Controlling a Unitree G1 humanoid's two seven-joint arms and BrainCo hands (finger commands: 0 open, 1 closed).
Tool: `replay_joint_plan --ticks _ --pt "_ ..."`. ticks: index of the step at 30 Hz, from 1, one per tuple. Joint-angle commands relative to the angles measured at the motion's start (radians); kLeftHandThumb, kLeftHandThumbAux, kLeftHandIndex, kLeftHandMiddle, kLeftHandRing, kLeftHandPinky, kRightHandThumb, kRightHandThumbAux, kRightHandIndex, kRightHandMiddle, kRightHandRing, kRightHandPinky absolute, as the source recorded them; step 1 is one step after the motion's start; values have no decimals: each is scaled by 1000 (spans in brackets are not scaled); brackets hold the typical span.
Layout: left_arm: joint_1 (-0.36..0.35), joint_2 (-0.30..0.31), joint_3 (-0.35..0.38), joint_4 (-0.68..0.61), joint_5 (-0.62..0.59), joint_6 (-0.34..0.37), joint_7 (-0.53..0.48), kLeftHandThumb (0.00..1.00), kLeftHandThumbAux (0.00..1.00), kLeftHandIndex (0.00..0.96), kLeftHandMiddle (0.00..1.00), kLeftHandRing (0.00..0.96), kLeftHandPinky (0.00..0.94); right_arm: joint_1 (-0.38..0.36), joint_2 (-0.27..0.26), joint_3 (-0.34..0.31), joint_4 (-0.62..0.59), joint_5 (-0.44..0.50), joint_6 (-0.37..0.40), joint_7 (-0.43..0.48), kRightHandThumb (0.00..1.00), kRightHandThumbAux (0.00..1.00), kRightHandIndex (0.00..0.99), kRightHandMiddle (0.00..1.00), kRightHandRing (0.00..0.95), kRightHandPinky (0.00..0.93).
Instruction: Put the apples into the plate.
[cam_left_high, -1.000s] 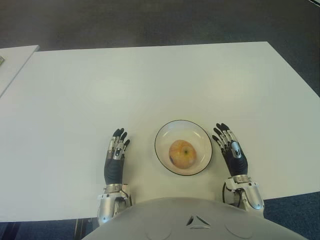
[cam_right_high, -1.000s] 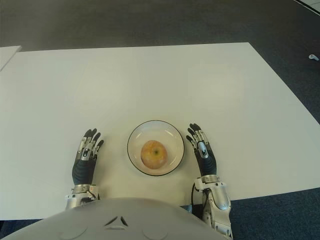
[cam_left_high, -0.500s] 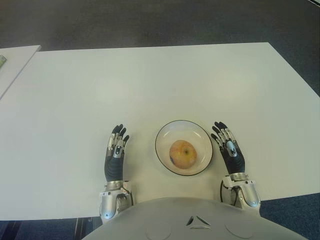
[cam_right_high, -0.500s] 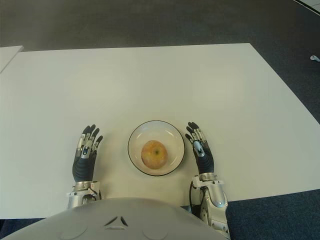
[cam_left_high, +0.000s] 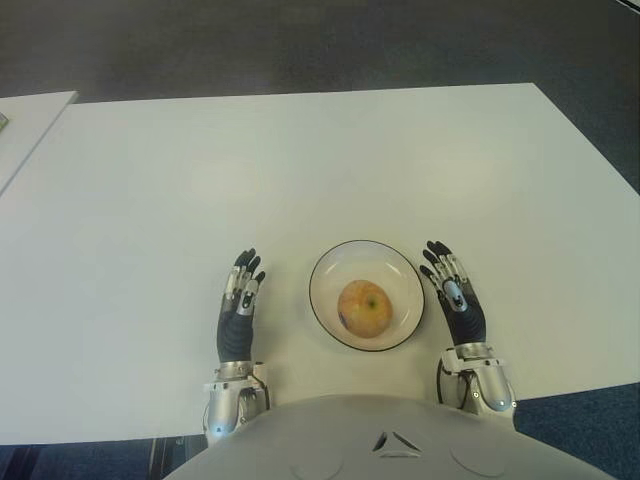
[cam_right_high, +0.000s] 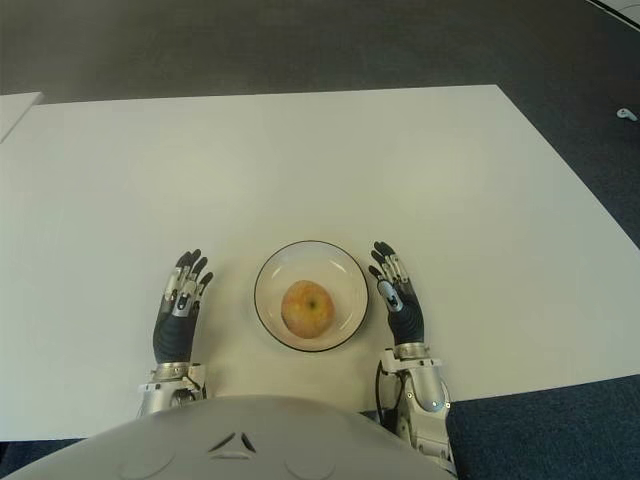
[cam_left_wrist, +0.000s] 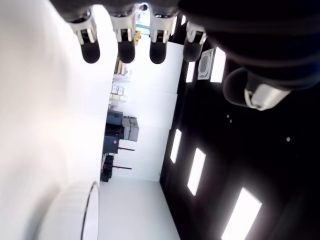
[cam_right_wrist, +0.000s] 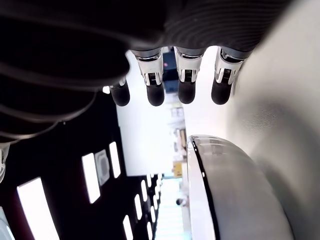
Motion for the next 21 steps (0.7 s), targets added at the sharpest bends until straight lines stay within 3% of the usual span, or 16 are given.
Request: replay_joint_plan --ticks 1,21 --pt "49 -9 -13 2 23 51 17 33 325 0 0 0 0 30 10 13 86 -11 42 -9 18 363 0 0 0 0" --pt "75 29 -39 -46 44 70 -5 36 346 0 0 0 0 43 10 25 58 -14 42 -40 37 392 0 0 0 0"
